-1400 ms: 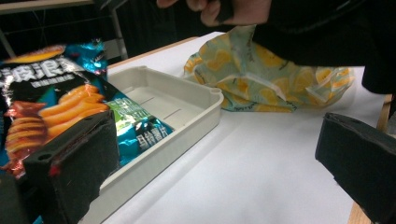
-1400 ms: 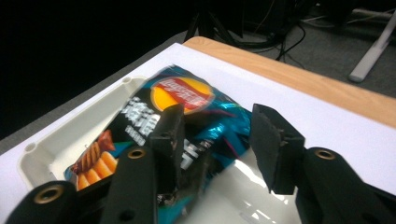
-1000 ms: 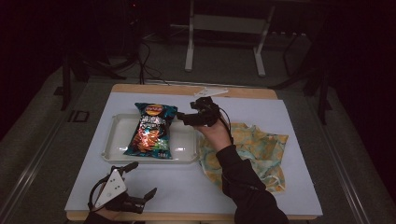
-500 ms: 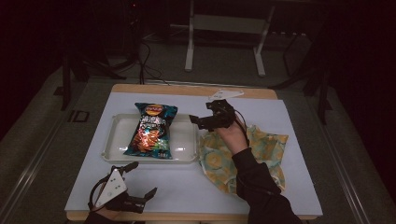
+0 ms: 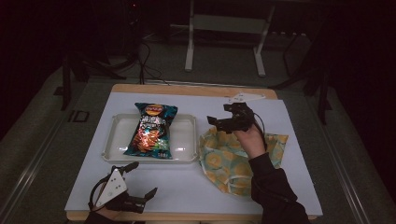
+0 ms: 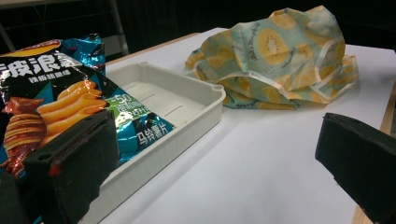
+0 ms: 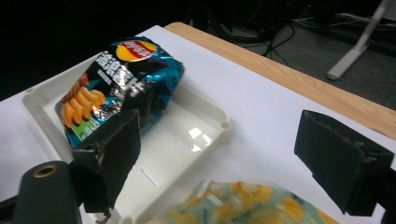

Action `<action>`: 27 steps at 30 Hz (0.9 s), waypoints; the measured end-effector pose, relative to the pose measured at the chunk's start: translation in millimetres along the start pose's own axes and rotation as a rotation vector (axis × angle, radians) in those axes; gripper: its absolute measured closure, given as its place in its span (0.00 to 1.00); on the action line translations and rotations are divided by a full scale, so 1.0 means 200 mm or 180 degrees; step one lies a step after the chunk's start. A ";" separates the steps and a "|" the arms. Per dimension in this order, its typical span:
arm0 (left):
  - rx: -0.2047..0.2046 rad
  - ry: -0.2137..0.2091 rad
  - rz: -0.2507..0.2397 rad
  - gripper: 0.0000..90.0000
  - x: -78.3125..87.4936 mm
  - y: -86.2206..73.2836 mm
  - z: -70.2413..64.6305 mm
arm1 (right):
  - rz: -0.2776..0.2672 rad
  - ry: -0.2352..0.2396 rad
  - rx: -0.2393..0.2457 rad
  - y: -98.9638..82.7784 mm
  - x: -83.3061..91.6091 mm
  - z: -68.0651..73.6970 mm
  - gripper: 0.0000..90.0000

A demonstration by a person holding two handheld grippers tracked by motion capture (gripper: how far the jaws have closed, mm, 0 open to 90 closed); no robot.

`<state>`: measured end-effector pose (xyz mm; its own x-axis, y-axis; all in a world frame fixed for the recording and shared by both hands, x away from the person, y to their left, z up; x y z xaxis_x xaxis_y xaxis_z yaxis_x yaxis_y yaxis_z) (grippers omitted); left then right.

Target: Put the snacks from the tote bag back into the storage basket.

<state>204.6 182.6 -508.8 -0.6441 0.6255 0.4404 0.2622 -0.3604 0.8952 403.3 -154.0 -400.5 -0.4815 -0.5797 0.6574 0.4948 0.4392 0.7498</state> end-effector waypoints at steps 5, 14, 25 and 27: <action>-0.0003 0.0000 0.0003 0.00 0.00 0.00 0.00 | 0.0001 -0.0074 0.0007 -0.06 0.05 -0.05 0.16; -0.0007 -0.0004 0.0015 0.00 0.00 0.00 0.00 | -0.0055 -0.0167 0.0010 -0.16 0.17 -0.12 0.16; -0.0021 -0.0002 0.0025 0.00 0.00 0.00 0.00 | -0.0132 -0.0227 -0.0050 -0.31 0.29 -0.20 0.16; -0.0023 -0.0003 0.0023 0.00 -0.01 0.00 0.00 | -0.0163 -0.0264 -0.0045 -0.34 0.32 -0.21 0.16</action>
<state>204.7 181.6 -509.5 -0.6415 0.6235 0.4470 0.2617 -0.3699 0.8915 369.4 -248.3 -412.4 -0.5644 -0.5420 0.6227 0.4780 0.4004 0.7818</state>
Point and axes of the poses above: each handheld gripper's, and its own axes: x roughly backward along the jaws, y roughly out of its top, z roughly to its left, the point moved 2 cm from there along -x, roughly forward along the jaws, and after that the axes turned 10 degrees about z, right-handed, at the moved point
